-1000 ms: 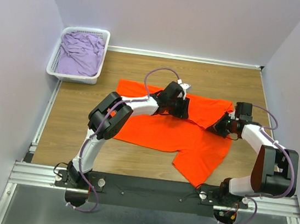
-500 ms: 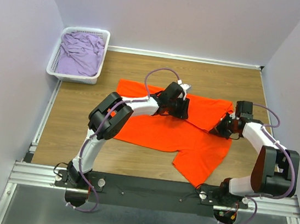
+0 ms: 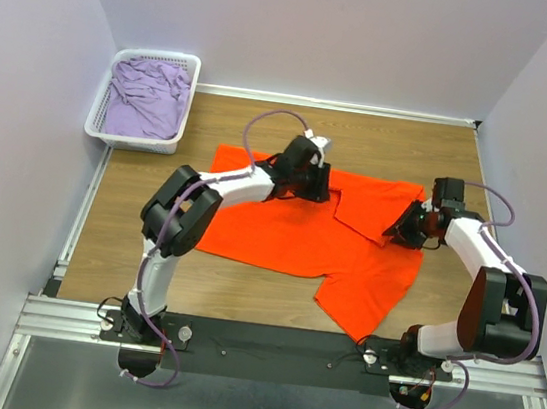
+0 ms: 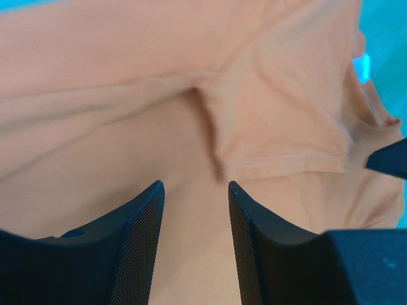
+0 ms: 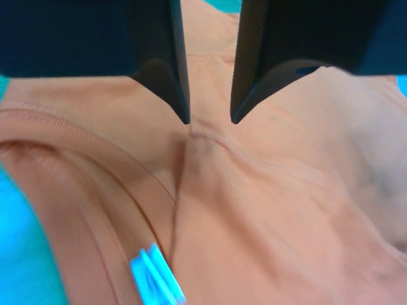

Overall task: Fold and stack the t-shirts
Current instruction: Fold the tshirt

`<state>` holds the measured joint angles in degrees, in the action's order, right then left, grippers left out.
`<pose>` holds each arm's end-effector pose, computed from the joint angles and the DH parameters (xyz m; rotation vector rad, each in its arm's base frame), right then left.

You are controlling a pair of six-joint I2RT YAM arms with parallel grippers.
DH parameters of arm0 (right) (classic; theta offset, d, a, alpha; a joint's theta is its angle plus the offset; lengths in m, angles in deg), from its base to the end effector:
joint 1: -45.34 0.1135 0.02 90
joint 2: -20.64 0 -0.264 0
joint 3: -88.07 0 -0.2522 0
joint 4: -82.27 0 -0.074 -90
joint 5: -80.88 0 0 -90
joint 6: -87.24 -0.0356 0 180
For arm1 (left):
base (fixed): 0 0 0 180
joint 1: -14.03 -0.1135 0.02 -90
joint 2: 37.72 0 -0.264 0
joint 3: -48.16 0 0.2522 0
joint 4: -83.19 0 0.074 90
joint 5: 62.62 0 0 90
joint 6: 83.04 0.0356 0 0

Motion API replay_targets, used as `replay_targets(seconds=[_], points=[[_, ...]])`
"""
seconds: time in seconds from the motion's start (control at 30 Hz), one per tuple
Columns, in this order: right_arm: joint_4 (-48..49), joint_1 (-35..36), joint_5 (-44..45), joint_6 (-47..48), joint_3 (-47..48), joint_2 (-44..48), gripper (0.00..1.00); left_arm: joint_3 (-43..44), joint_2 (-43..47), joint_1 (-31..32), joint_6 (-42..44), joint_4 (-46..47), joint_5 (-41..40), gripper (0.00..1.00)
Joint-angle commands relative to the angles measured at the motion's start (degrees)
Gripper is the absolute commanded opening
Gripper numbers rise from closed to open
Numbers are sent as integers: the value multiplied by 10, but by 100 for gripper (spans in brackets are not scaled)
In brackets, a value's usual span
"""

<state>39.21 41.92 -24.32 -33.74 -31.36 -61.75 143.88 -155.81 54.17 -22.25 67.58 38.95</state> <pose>0.2653 -0.0065 0.1833 0.7314 2.6377 0.4997 0.3496 -0.3042 0.1834 0.3416 2.3430 -0.8536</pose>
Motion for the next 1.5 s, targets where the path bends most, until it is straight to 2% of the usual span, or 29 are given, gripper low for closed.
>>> replay_targets(seconds=[0.0,0.07,0.1,0.23,0.47,0.7,0.93,1.03,1.1,1.47], points=[[-7,-10,39,11,54,7,45,-35,65,-61,13,-21,-53,54],[-6,-25,46,12,86,-14,47,-56,87,-125,27,-33,-78,54],[-5,-31,47,12,97,-23,48,-62,92,-125,33,-38,-85,54],[13,-83,45,0,140,-56,52,-87,122,-217,51,-67,-140,55],[94,-130,4,-28,171,-124,53,-146,154,-303,31,-71,-153,57],[152,-130,-46,-37,176,-188,52,-173,156,-327,21,-61,-137,57],[173,-130,-56,-36,181,-218,52,-156,134,-327,13,-57,-101,56],[175,-130,-55,-33,182,-225,52,-151,131,-327,6,-56,-98,52],[176,-130,-51,-32,182,-227,52,-148,127,-327,7,-55,-97,46],[181,-129,-45,-27,189,-249,51,-144,96,-327,4,-54,-81,42]])
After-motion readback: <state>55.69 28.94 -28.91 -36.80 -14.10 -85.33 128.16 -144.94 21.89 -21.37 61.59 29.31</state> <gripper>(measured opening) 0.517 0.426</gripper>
